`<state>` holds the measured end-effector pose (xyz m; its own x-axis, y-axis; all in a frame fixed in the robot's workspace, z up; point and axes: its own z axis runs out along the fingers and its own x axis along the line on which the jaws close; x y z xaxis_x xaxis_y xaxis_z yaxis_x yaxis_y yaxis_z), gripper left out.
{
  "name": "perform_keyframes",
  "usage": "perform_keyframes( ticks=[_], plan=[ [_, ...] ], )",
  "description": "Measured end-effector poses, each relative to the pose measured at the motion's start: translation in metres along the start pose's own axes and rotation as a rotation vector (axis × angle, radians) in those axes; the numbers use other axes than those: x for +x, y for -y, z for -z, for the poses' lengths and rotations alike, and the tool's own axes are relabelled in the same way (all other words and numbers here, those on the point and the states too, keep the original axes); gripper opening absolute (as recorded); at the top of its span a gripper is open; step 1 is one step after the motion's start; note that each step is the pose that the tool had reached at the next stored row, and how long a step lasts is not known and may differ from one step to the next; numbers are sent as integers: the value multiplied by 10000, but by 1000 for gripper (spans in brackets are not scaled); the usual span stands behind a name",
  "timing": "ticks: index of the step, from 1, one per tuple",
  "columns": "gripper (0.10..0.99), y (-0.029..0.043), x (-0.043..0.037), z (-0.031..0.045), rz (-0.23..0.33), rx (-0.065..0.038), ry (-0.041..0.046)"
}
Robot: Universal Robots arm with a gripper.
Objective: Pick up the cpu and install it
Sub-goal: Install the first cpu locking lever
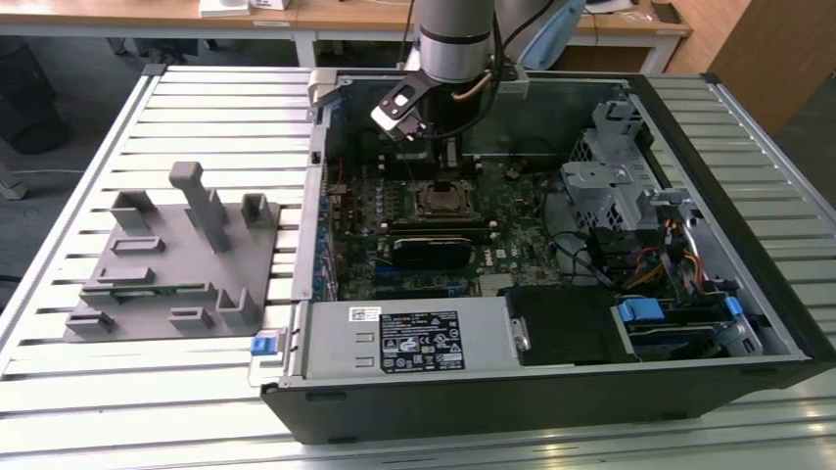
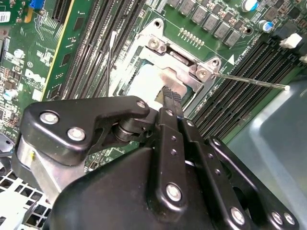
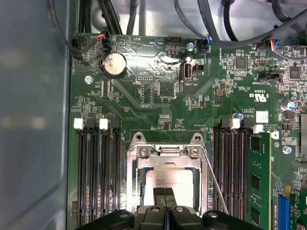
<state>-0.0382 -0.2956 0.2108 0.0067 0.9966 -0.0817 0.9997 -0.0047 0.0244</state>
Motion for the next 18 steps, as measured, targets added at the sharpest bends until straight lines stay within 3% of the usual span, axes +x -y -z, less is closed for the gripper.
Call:
perform_keyframes(
  ticks=[5,9,18],
  plan=[
    [122,-1,-1,14,0,1,1],
    [122,-3,-8,101,-1,0,0],
    [122,-12,-40,485,0,1,2]
  ],
)
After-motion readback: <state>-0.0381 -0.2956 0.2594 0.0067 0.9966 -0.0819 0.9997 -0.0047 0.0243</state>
